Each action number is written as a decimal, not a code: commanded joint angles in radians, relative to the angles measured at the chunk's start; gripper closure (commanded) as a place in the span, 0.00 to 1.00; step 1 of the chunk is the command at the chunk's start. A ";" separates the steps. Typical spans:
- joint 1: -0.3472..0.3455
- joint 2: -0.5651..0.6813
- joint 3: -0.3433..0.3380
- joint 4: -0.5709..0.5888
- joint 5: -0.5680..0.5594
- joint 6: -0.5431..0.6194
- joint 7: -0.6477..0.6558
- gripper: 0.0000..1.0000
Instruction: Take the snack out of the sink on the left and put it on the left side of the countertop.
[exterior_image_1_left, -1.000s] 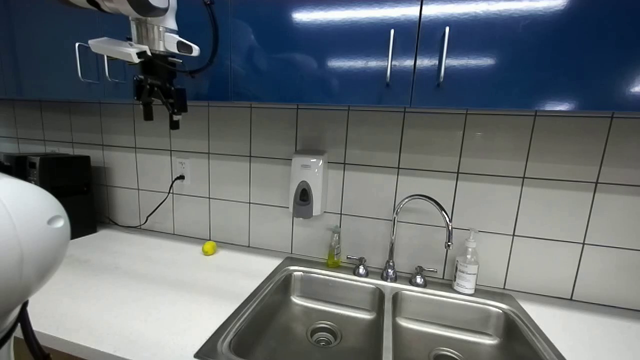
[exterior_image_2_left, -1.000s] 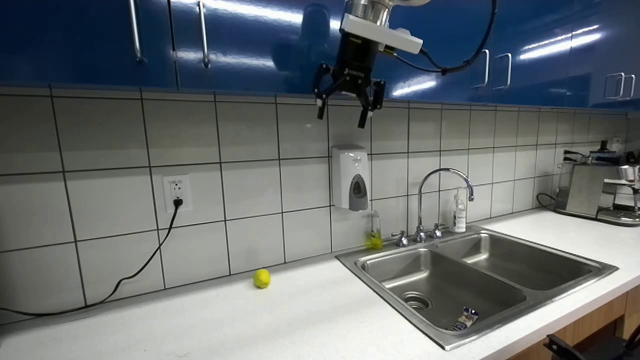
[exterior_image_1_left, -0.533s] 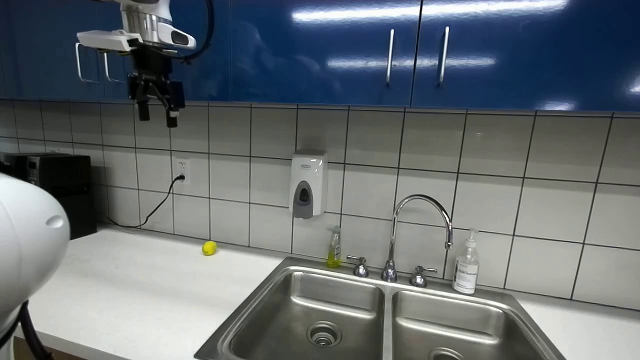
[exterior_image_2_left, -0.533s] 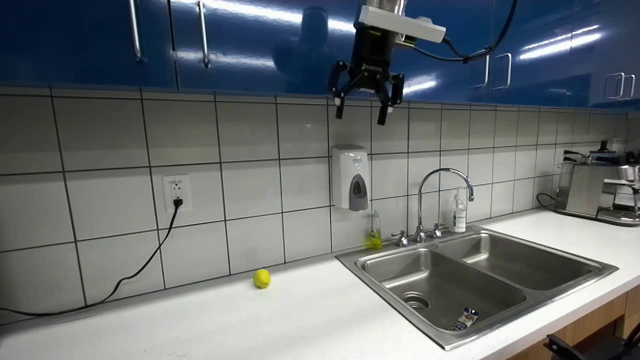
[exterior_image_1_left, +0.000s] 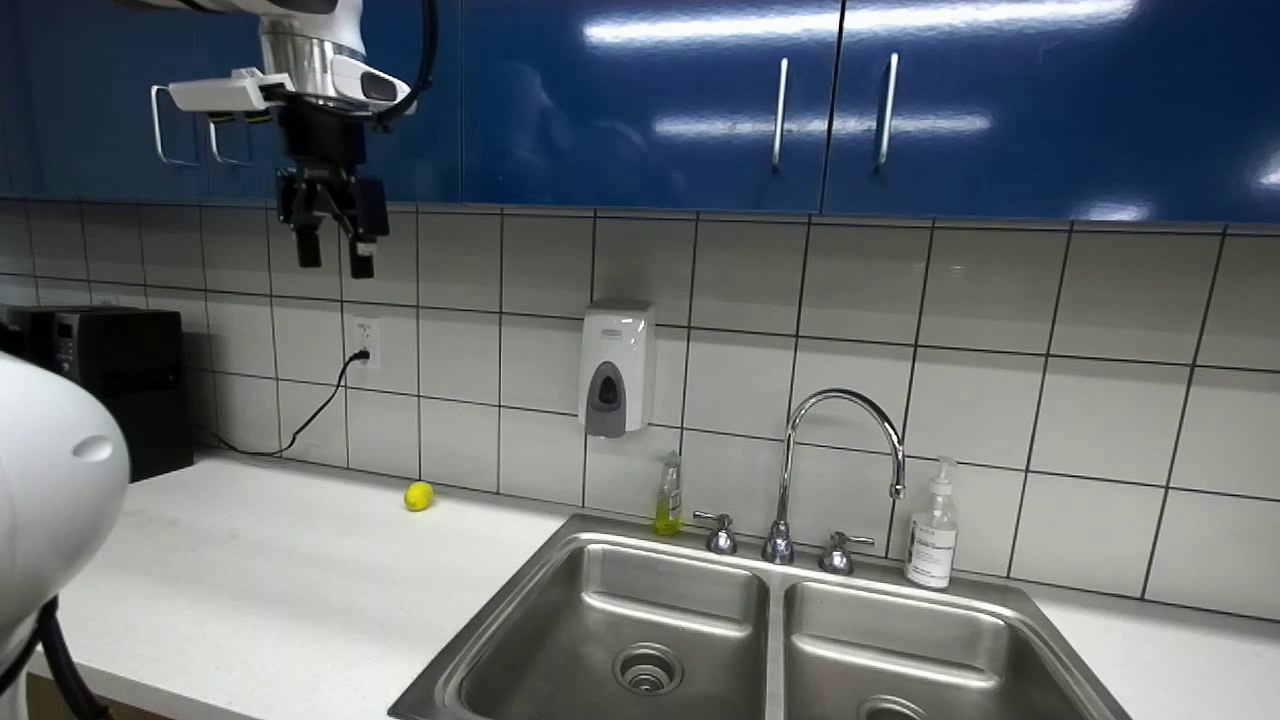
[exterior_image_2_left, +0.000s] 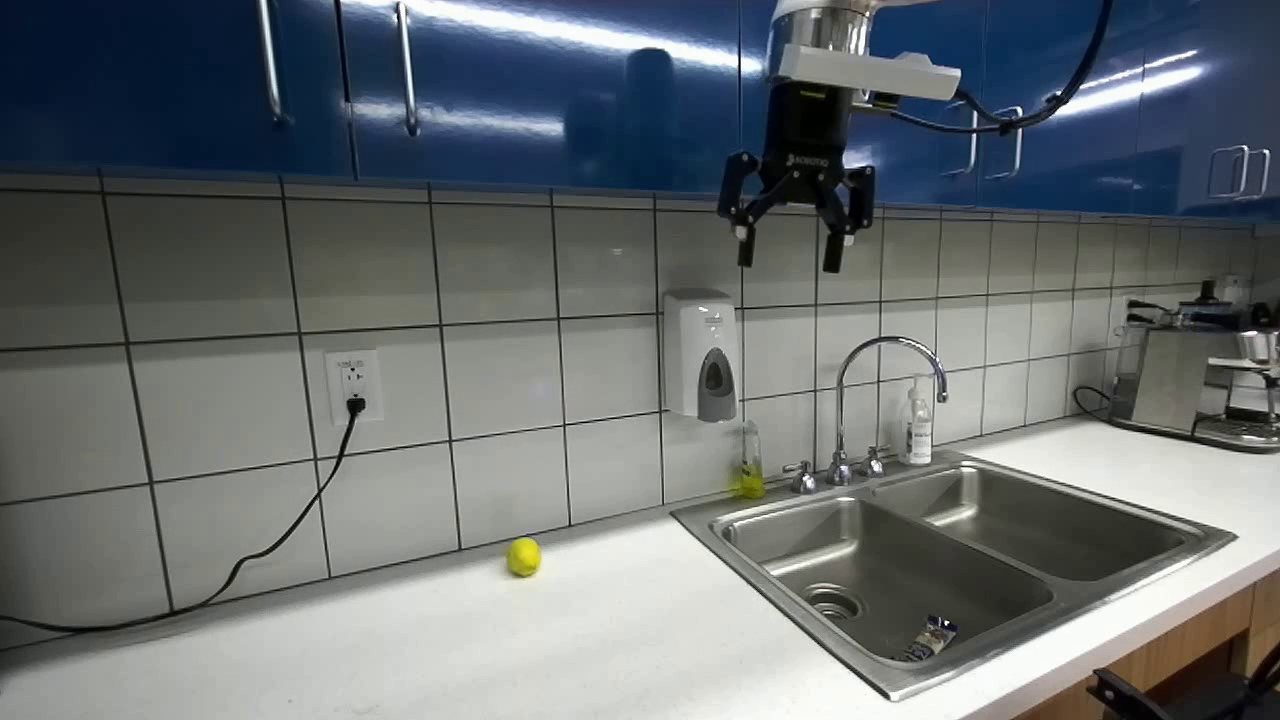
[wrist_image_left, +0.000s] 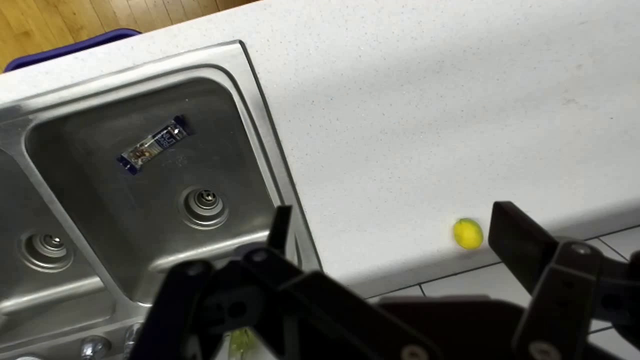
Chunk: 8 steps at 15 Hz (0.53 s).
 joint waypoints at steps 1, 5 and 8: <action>-0.043 -0.056 -0.004 -0.066 -0.020 -0.018 0.039 0.00; -0.079 -0.081 -0.017 -0.129 -0.022 -0.011 0.064 0.00; -0.105 -0.106 -0.029 -0.174 -0.024 -0.009 0.077 0.00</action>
